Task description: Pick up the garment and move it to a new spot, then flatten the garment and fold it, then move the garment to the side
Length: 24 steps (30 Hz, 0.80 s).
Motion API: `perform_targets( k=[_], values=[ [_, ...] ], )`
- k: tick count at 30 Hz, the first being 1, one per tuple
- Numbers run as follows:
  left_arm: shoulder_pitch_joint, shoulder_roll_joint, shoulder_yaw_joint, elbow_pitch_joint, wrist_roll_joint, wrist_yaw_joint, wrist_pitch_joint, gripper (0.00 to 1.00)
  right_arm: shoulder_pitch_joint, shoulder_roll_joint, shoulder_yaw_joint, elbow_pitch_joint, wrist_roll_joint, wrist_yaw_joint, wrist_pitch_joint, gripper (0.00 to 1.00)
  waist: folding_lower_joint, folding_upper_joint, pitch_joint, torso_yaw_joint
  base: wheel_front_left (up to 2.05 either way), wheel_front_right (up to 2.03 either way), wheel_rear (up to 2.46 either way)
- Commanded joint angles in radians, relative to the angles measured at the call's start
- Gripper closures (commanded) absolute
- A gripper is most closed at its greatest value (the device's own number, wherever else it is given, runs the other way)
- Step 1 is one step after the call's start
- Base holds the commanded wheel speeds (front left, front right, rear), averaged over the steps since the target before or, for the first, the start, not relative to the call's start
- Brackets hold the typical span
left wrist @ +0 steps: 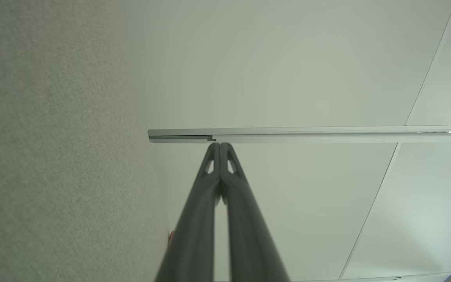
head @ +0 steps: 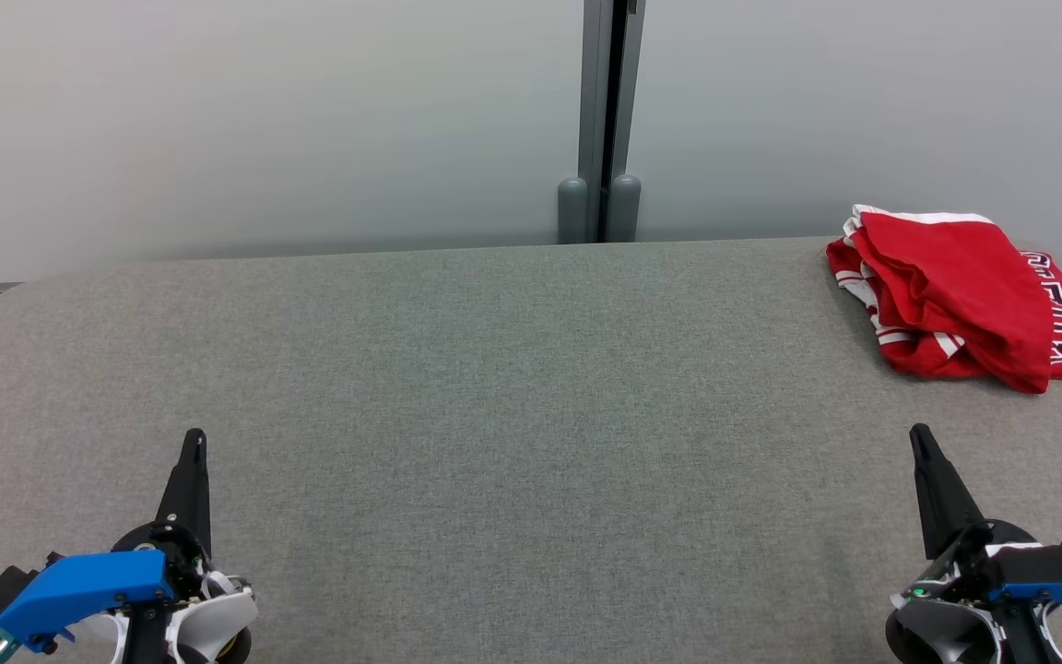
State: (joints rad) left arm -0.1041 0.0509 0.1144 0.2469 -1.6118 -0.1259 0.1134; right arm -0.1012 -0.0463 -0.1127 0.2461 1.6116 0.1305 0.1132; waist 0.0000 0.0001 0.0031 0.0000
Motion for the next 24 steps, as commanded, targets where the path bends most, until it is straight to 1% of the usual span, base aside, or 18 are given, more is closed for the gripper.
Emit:
perform_targets(
  k=[1,24],
  values=[
    [-0.010,-0.002,0.002,-0.004,-0.002,-0.009,0.005,1.00,-0.014,-0.007,-0.003,-0.003,0.003,0.000,0.003,1.00,0.0000,-0.0001,0.000,0.000,0.00,0.00,0.00],
    [-0.010,-0.002,0.002,-0.004,-0.002,-0.009,0.005,1.00,-0.012,-0.007,-0.003,-0.003,0.003,0.000,0.003,1.00,0.0000,-0.0001,0.000,0.000,0.00,0.00,0.00]
  ],
)
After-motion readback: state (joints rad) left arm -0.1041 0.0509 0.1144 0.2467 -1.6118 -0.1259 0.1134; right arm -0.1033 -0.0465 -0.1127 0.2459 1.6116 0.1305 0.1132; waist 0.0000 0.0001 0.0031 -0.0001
